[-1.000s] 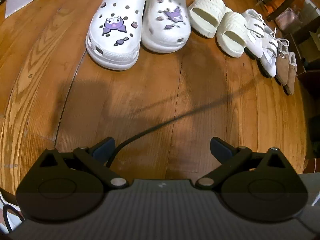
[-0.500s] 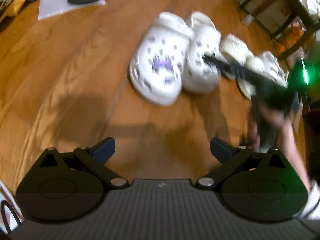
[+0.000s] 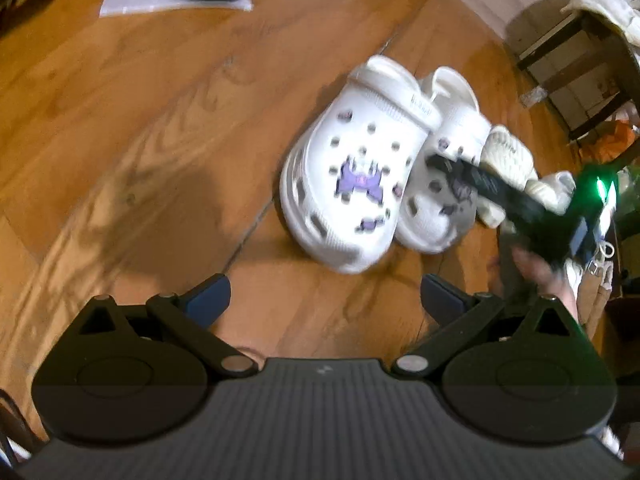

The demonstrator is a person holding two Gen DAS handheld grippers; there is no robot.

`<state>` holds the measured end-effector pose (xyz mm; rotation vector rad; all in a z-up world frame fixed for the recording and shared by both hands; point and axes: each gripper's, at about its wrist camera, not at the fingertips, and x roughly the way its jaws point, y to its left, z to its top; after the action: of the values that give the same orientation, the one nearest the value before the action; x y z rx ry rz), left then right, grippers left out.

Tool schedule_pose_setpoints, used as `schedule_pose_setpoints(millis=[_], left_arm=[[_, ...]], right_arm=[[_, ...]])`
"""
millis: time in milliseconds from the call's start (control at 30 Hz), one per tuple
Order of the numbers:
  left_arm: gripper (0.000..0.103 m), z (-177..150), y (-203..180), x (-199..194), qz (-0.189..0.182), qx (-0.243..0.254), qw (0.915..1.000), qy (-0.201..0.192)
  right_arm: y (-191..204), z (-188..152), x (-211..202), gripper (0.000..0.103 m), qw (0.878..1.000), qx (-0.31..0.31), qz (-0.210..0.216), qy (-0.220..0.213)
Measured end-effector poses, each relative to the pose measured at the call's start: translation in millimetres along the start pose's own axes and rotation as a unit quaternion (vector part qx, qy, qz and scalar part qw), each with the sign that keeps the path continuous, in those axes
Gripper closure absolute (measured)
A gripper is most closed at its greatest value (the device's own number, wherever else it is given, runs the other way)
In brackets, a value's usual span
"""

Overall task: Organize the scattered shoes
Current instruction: 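Grasp one Kuromi clog with the right tool and straighten it beside its mate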

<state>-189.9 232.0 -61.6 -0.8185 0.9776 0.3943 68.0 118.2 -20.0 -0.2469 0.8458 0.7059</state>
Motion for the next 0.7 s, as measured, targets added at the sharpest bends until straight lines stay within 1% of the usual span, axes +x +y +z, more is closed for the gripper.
schedule_pose_setpoints(millis=[33,67,133,233,333,367,467,500,533,567,600,633,700], left_arm=[[0.000,-3,0,2,0.004,0.000,1.0000,0.005],[0.000,-5,0,3,0.005,0.000,1.0000,0.007],[0.000,-11,0,4,0.002,-0.003,0.9999,0.014],[0.000,-14,-3,4,-0.004,0.002,0.9998,0.018],[0.000,-15,-5,3,-0.007,0.008,0.9998,0.018],[0.000,-15,-5,4,-0.010,0.008,0.9997,0.019],[0.000,-15,-1,6,-0.013,0.002,0.9997,0.021],[0.000,-15,1,5,-0.014,0.000,0.9997,0.019],[0.000,-14,3,4,-0.015,-0.003,0.9997,0.018],[0.000,-14,5,3,-0.016,-0.006,0.9997,0.016],[0.000,-11,11,0,-0.017,-0.014,0.9997,0.012],[0.000,-9,16,-3,-0.017,-0.021,0.9996,0.007],[0.000,-5,26,-11,-0.015,-0.034,0.9993,-0.004]], right_arm=[[0,1,5,0.005,1.000,0.007,-0.003,-0.001],[0,3,8,0.006,1.000,0.016,-0.014,-0.004],[-3,8,12,0.006,0.998,0.035,-0.049,-0.014],[-21,10,14,0.006,0.994,0.078,-0.077,-0.026],[-12,7,13,0.005,0.991,0.059,-0.115,-0.030],[-13,5,13,0.004,0.990,0.069,-0.119,-0.029],[-23,0,8,0.004,0.988,0.111,-0.101,-0.025],[-23,-5,0,0.009,0.988,0.117,-0.090,-0.033],[-22,-9,-10,0.008,0.989,0.119,-0.080,-0.047],[-20,-19,-29,0.007,0.988,0.119,-0.061,-0.072],[-16,-30,-46,0.002,0.988,0.116,-0.040,-0.093],[-9,-40,-52,0.001,0.989,0.108,-0.014,-0.095],[7,-60,-60,0.001,0.991,0.088,0.051,-0.083]])
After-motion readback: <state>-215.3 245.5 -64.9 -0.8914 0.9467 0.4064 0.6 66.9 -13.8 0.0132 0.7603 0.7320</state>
